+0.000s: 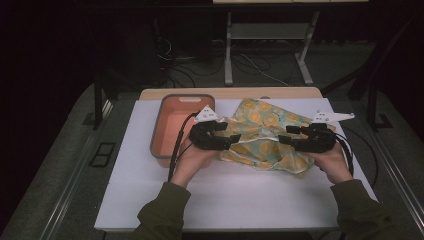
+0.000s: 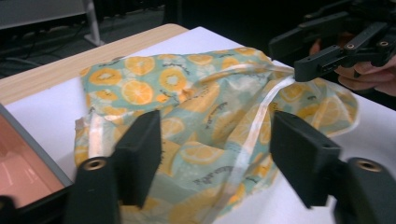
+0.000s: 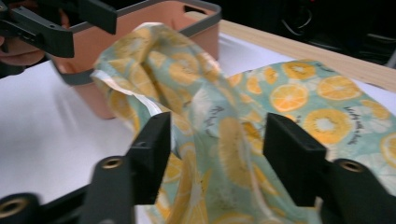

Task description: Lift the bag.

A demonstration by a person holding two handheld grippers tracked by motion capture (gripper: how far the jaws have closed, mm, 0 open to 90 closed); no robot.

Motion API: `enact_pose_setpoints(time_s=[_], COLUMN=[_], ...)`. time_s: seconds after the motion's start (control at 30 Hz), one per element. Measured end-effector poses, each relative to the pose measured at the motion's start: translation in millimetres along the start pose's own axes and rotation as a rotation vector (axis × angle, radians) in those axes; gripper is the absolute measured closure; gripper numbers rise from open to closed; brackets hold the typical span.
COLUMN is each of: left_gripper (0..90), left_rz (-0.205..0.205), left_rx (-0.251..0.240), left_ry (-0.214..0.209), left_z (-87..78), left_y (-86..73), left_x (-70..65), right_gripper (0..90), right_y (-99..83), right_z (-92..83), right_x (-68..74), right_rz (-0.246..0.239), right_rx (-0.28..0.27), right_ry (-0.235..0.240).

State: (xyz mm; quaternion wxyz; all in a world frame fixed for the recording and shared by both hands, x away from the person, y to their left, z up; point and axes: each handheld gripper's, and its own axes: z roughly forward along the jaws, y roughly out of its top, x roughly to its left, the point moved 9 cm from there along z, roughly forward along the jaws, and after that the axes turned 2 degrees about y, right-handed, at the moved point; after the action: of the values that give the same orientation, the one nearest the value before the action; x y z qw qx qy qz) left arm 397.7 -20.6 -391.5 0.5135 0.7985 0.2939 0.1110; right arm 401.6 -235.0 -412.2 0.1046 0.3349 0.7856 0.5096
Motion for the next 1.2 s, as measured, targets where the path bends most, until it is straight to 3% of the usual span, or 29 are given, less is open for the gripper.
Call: enact_pose_setpoints(time_s=[0.1, 0.27, 0.7, 0.97, 1.2], left_gripper=[23.2, 16.3, 5.1, 0.0, 0.0], left_rz=[0.024, 0.05, 0.098, 0.081, 0.055], left_rx=[-0.018, -0.04, -0.017, -0.004, -0.03], left_ry=[-0.012, -0.017, 0.016, 0.038, 0.055], left_z=[-9.7, -30.8, -94.1, -115.2, -122.3], left_y=[-2.7, -10.5, -57.8, -95.7, -113.8], left_x=[-7.4, -13.7, -16.3, -7.0, -0.5], right_gripper=[29.0, 20.2, 15.0, 11.6, 11.6], right_y=[-0.8, -7.9, -32.6, -63.6, -77.5], right_z=[-3.2, -11.2, -44.9, -50.3, -48.0], right_x=[9.4, 22.0, 31.4, 32.8, 31.6], right_rz=[-0.008, -0.003, -0.035, -0.029, -0.02], right_rx=[-0.002, 0.006, -0.019, 0.017, -0.001], right_ry=[0.023, 0.053, 0.022, 0.001, -0.013])
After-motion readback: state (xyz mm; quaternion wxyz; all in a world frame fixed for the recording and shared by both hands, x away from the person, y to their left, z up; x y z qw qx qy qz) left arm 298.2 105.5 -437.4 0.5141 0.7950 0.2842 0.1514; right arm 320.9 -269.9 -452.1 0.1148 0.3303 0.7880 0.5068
